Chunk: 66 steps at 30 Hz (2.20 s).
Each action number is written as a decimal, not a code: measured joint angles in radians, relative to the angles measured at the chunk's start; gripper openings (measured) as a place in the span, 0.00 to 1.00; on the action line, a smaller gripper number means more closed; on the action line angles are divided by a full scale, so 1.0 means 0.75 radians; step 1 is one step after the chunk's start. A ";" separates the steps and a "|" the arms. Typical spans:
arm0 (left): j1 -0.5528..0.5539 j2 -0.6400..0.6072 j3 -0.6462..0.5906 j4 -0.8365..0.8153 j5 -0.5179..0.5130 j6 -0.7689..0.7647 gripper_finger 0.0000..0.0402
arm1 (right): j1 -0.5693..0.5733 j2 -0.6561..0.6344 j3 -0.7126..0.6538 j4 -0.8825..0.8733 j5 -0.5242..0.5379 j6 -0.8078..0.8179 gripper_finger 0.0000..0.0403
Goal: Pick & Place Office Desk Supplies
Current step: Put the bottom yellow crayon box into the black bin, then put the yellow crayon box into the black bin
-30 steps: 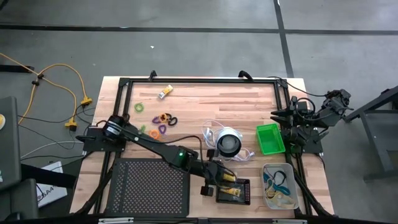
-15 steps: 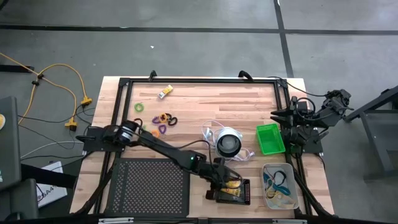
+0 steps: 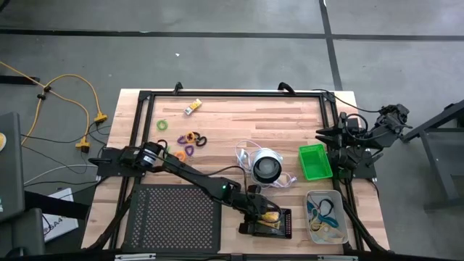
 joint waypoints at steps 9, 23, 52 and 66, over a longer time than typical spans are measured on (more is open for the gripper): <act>0.003 0.011 0.002 0.028 0.007 0.000 0.31 | 0.000 0.000 0.000 -0.001 0.000 -0.001 0.21; 0.003 0.011 0.002 0.027 0.023 0.025 0.33 | 0.000 0.000 0.000 -0.001 0.001 0.000 0.21; 0.022 -0.073 -0.001 0.015 0.077 0.079 0.43 | -0.001 0.000 0.000 0.000 0.001 0.000 0.21; 0.034 -0.200 0.000 -0.219 -0.011 0.116 0.43 | -0.001 0.000 0.000 -0.001 0.000 0.000 0.21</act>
